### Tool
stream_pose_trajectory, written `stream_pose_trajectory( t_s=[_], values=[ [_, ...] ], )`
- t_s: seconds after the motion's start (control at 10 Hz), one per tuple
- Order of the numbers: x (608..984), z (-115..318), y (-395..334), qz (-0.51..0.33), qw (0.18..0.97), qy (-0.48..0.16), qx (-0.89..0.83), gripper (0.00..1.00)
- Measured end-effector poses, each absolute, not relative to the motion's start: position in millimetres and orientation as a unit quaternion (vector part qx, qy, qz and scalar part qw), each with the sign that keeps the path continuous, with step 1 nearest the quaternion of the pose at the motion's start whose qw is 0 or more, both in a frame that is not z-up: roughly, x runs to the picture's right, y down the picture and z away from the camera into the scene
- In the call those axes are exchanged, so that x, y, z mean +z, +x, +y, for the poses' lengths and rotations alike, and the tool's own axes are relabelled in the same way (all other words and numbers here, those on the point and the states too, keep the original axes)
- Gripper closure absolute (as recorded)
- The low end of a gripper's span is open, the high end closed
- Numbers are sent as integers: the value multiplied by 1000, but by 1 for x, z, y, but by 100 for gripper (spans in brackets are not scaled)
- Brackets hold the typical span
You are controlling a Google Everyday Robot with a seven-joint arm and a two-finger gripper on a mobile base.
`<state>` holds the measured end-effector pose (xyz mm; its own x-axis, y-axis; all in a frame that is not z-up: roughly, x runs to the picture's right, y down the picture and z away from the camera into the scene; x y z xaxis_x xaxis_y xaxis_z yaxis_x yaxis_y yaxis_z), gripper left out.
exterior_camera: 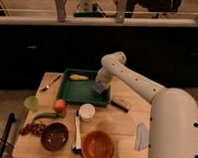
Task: Place sponge in tray
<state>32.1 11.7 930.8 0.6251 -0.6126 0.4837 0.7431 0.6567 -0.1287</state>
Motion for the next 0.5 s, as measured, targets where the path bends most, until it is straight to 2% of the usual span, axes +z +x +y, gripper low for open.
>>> stream_pose_trajectory(
  t_s=[0.5],
  values=[
    [923, 17, 17, -217, 869, -158, -416, 100]
  ],
)
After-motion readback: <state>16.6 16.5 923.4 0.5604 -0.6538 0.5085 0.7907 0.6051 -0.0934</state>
